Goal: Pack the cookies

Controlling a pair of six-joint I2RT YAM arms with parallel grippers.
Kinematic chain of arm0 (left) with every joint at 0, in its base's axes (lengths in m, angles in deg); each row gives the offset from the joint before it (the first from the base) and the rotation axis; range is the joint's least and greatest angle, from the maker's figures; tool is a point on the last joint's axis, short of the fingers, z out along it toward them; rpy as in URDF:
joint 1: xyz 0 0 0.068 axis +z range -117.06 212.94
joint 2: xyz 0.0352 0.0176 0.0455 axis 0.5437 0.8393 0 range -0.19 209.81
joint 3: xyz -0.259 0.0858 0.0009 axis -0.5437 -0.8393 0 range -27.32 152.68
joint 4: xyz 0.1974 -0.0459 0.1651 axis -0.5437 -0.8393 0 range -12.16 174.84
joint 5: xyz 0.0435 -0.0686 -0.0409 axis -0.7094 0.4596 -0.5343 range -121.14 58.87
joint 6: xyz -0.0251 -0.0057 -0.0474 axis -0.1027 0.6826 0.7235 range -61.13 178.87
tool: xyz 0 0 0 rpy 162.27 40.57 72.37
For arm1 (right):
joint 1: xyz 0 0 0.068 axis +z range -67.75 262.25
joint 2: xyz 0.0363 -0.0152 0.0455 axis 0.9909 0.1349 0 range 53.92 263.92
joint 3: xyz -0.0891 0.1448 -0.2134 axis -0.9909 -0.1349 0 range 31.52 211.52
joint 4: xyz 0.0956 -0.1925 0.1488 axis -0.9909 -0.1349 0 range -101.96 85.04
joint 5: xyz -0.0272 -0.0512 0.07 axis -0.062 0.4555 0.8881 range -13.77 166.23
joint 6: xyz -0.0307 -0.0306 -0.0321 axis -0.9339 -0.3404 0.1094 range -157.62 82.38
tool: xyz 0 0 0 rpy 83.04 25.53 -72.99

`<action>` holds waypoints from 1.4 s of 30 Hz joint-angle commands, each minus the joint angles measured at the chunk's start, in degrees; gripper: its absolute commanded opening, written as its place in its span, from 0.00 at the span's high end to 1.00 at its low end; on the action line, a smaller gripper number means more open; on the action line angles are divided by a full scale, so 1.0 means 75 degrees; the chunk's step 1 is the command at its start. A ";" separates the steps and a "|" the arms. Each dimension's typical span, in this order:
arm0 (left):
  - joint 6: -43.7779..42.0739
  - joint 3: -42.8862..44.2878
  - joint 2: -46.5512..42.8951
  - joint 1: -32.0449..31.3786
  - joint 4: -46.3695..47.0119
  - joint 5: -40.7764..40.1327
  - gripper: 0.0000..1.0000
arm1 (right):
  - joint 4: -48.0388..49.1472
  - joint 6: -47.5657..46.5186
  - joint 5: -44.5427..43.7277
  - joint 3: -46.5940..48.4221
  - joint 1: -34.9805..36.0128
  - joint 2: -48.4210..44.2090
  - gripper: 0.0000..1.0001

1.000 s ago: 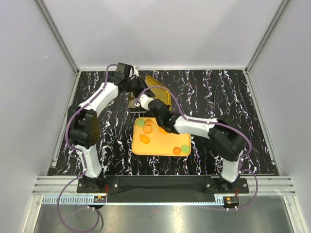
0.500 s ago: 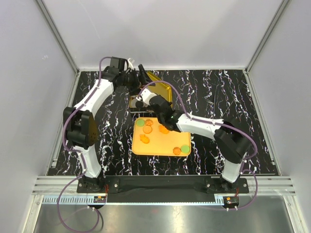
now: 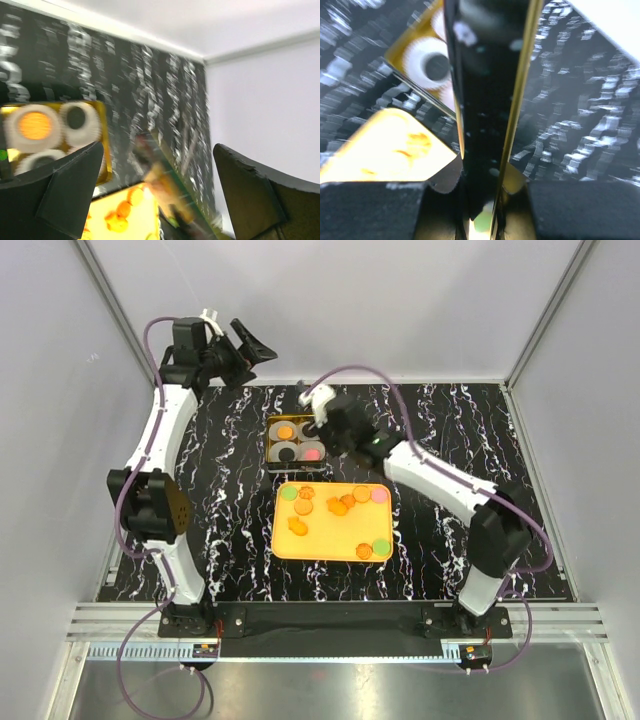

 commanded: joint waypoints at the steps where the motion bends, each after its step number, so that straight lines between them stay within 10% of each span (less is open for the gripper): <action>1: -0.0344 -0.0398 -0.0852 -0.0008 0.0011 -0.1396 0.02 | -0.0454 0.1969 0.3334 0.1027 -0.1159 -0.0099 1.00; 12: -0.0990 -0.3692 -0.2166 -0.0054 0.0642 -0.2629 0.01 | 0.3153 0.7620 0.9016 0.2457 -0.2721 0.2619 1.00; 22: -0.1248 -0.4174 -0.1639 -0.0102 0.0855 -0.2406 0.01 | 0.6237 1.0924 1.0225 0.3114 -0.2885 0.4927 1.00; 42: -0.1576 -0.4267 -0.0303 -0.0148 0.2073 -0.1282 0.01 | 0.7492 1.1911 1.0624 0.3056 -0.3002 0.6136 0.97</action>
